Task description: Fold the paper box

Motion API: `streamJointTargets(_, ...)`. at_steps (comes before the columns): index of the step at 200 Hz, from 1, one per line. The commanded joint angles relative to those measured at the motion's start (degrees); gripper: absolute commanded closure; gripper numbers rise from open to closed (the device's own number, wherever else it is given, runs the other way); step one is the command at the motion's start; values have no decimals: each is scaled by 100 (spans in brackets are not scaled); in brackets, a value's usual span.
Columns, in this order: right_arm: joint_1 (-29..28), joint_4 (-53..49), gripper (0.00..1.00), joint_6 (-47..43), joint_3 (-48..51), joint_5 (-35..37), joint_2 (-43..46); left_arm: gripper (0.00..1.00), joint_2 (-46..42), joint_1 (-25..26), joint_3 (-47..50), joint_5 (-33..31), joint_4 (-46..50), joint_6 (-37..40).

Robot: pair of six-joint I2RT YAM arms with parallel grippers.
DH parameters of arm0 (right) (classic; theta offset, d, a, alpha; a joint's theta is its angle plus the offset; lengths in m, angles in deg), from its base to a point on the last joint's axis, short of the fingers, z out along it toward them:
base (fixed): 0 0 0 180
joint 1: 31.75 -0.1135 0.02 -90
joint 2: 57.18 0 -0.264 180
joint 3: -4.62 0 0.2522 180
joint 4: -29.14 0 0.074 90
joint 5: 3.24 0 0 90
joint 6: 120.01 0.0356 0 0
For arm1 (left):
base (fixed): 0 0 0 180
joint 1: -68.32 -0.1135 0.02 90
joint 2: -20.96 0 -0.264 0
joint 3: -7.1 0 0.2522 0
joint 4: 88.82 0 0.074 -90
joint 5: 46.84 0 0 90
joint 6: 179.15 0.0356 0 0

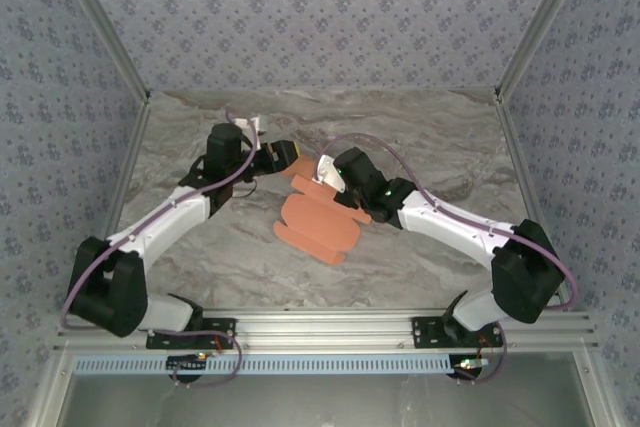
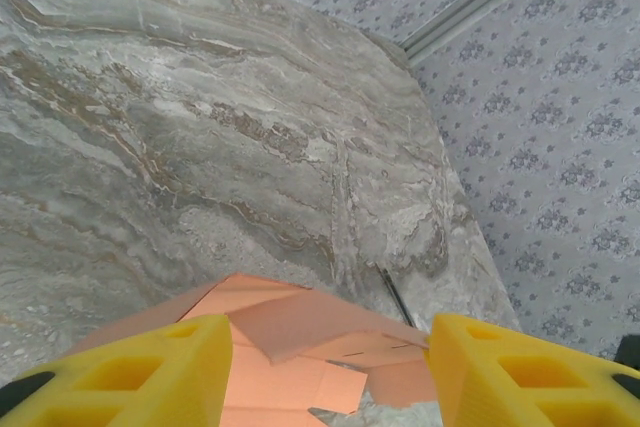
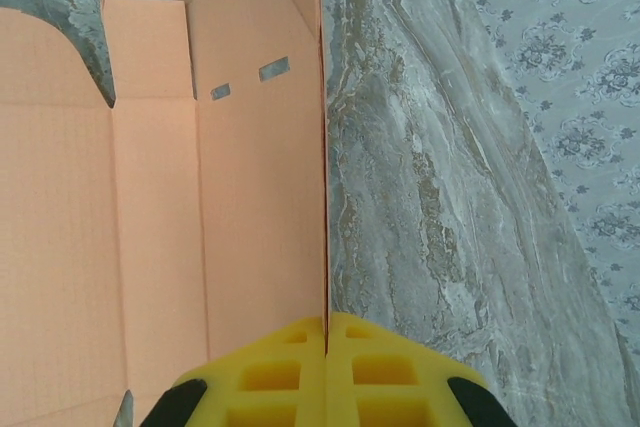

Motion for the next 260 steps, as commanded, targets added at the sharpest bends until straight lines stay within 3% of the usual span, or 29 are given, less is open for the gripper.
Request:
streamJointTargets(1, -4, 32, 100, 156, 59, -81, 170, 46, 293, 108, -435, 237, 100, -70)
streamJointTargets(45, -16, 75, 100, 175, 111, -69, 172, 47, 780, 317, -870, 229, 346, 120)
streamJointTargets(116, -7, 165, 100, 266, 58, 16, 162, 48, 933, 486, -780, 252, 384, 125)
streamJointTargets(260, -5, 289, 100, 780, -157, -41, -8, 52, 1025, 709, -400, 545, -614, -773)
